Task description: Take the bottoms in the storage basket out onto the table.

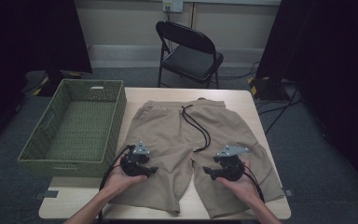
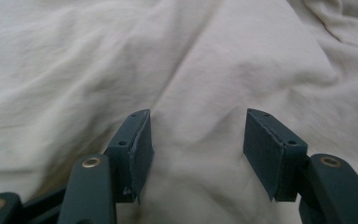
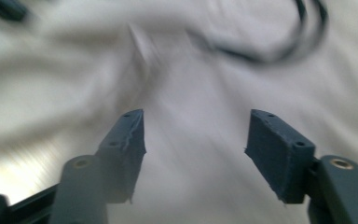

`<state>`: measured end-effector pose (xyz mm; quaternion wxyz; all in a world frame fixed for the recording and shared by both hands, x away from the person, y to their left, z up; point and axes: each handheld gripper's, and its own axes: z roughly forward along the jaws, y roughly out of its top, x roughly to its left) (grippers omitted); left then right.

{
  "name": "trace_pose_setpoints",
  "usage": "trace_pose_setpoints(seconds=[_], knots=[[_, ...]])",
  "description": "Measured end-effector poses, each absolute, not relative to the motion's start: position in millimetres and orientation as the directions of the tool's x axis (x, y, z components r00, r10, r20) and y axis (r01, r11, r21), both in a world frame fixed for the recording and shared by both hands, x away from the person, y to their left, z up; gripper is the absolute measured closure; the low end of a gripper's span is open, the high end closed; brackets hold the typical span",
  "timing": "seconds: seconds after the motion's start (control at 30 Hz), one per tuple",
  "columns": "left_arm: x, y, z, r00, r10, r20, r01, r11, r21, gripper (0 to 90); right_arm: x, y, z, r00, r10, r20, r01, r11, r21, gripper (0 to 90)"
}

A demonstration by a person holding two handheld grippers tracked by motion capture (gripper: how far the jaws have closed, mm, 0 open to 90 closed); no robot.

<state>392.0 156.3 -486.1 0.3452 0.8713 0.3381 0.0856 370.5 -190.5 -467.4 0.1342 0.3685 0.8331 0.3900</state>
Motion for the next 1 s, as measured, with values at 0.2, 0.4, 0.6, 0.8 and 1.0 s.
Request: trace_pose_setpoints(seconds=[0.2,0.4,0.6,0.8,1.0], knots=[[396,164,-484,0.728,0.679,-0.095,0.546,-0.491,0.679,40.8,374,-137,-473,-0.732,0.678,0.06,0.489,0.463,0.739,18.1],[398,172,-482,0.706,0.699,-0.116,0.56,-0.45,0.695,39.6,370,-129,-491,-0.745,0.667,0.014,0.494,0.537,0.684,18.2],[397,173,-480,0.7,0.705,-0.114,0.557,-0.439,0.705,37.9,359,-146,-493,-0.749,0.66,-0.046,0.472,0.581,0.663,18.1],[397,174,-478,0.688,0.717,-0.109,0.557,-0.426,0.713,37.5,353,-165,-492,-0.751,0.661,-0.007,0.505,0.58,0.64,18.2],[398,168,-484,0.713,0.695,-0.095,0.554,-0.475,0.684,45.2,368,-179,-473,-0.71,0.696,0.107,0.533,0.433,0.727,18.9]])
